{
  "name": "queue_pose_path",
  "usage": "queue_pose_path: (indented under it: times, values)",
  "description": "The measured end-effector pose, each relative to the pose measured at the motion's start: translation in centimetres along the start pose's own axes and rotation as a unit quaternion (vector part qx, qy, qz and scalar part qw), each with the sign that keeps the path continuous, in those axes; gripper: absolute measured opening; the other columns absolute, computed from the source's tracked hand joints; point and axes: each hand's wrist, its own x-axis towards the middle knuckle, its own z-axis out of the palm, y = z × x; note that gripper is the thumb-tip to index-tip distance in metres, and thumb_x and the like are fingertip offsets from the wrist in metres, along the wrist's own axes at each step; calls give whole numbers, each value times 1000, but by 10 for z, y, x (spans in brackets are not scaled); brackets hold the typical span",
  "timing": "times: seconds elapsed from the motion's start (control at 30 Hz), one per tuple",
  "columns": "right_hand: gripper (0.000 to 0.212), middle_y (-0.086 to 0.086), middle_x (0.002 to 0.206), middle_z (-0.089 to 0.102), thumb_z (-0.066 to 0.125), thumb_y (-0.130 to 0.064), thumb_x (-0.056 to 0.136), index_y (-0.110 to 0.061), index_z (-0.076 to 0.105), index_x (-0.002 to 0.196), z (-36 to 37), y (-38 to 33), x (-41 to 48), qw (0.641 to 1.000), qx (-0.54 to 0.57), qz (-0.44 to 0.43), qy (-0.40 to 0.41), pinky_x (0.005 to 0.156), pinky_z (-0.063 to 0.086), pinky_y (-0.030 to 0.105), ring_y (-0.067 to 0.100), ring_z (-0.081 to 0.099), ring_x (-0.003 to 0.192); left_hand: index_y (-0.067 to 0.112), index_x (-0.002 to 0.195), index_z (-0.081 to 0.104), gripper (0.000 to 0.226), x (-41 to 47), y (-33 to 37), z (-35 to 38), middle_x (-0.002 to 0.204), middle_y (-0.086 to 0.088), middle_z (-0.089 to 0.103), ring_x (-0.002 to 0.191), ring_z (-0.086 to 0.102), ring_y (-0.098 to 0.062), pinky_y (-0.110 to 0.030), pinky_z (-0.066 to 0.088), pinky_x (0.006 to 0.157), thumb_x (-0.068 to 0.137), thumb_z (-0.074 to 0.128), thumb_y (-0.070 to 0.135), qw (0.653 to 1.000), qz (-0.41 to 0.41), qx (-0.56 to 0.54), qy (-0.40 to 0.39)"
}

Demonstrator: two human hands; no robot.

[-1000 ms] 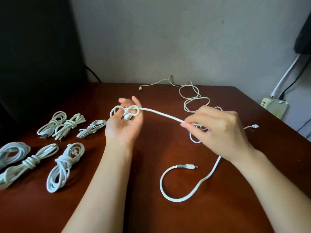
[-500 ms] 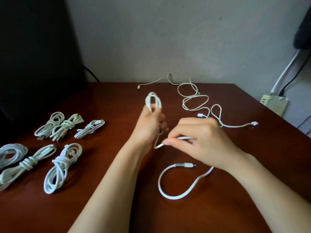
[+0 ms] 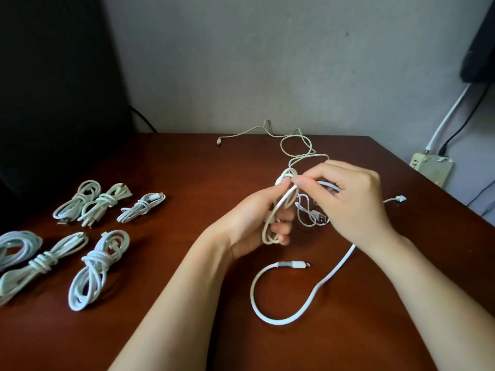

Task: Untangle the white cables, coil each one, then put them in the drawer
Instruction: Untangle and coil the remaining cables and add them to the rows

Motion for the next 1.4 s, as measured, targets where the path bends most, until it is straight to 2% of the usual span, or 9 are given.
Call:
queue_pose_path:
  times: [0.13,0.3,0.43,0.57,0.63,0.73,1.0,1.23,1.4]
  values:
    - [24,-6,65,61,67,-25,85,-7,71,70,1,4,-1,1000,-10,19,14,60,40,17,9,54,62,21,78,37,42,-3,1,1,65,1,24,54,18,-12,-21,29,49,79,42,63,998,-31,-5,-52]
    - [29,-2,66,63,65,-30,84,-5,69,70,1,9,-3,999,-36,14,22,61,39,13,10,54,64,22,83,38,50,-4,1,2,65,1,28,50,21,-10,-20,29,47,74,35,71,995,-45,8,-91]
    - [26,0,67,62,66,-27,84,-5,69,70,2,7,-4,998,-57,5,38,59,34,6,11,52,65,21,86,48,40,-6,0,3,63,3,31,49,23,-9,-19,30,47,77,45,60,995,-37,38,-85]
    - [27,-9,68,55,71,-28,82,-5,67,69,2,5,-3,997,-63,0,49,64,32,3,3,45,65,20,110,49,30,-8,-1,1,65,3,29,51,24,-9,-19,29,49,94,43,45,994,-14,70,-86]
    - [26,-17,69,49,75,-28,79,-6,64,71,1,5,-3,997,-51,28,59,61,33,4,4,44,62,19,111,52,31,-8,0,0,65,3,29,52,23,-9,-19,29,49,96,41,44,993,-16,76,-90]
    - [29,-9,66,53,73,-34,77,-8,61,73,-2,7,-1,995,-34,69,65,58,35,6,6,49,60,20,107,59,33,-9,0,2,64,3,29,53,22,-10,-20,29,50,99,36,43,991,-5,92,-94]
    - [18,-16,64,61,66,-19,88,-30,58,77,0,3,1,974,60,218,2,48,42,16,8,57,46,17,104,57,36,-4,5,-5,57,5,28,46,21,-7,-18,29,44,104,28,39,997,81,6,16]
    - [13,-5,63,62,60,-17,92,-26,63,83,2,-10,3,951,156,264,-29,41,38,18,12,52,39,17,102,58,39,0,6,-9,54,5,30,43,22,-6,-19,28,42,105,26,39,987,104,-41,111]
    - [18,0,63,63,63,-8,89,-24,63,82,-2,-12,4,946,167,276,-2,43,40,17,12,56,41,13,107,61,44,1,6,-11,55,4,32,43,24,-6,-19,31,42,104,26,40,981,119,-98,118]
